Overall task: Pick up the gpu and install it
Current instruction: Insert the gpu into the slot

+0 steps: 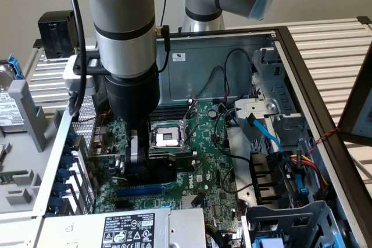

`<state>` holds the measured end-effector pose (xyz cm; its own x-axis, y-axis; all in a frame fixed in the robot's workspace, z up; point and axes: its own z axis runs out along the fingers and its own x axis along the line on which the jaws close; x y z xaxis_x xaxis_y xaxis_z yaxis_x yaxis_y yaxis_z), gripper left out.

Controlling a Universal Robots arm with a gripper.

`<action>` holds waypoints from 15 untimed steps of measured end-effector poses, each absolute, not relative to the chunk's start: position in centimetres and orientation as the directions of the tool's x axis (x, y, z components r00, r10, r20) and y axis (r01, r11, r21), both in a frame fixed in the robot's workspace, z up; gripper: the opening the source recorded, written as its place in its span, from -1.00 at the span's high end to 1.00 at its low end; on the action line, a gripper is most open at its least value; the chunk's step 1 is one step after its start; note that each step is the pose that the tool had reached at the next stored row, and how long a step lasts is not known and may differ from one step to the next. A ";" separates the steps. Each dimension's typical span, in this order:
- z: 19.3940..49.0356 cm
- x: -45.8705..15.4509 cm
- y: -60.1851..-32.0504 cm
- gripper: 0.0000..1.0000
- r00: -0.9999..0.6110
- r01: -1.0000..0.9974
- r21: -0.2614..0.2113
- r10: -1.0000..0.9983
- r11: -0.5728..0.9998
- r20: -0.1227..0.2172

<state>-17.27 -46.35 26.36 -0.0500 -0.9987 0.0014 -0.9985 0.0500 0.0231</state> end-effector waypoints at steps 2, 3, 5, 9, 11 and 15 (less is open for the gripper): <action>26.4 -17.3 -46.4 0.47 -0.047 -0.999 0.023 -0.999 0.047 0.001; 26.4 -17.3 -46.4 0.47 -0.047 -0.999 0.023 -0.999 0.047 0.001; 26.3 -17.3 -46.3 0.47 -0.047 -0.999 0.023 -0.999 0.047 0.002; 26.1 -17.3 -46.3 0.47 -0.047 -0.999 0.023 -0.999 0.047 0.001; 26.1 -17.3 -46.4 0.47 -0.047 -0.999 0.023 -0.999 0.047 0.001; 26.1 -17.3 -46.3 0.47 -0.047 -0.999 0.024 -0.999 0.047 0.001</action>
<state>-17.31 -46.35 26.07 -0.0469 -0.9989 0.0013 -0.9986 0.0469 0.0242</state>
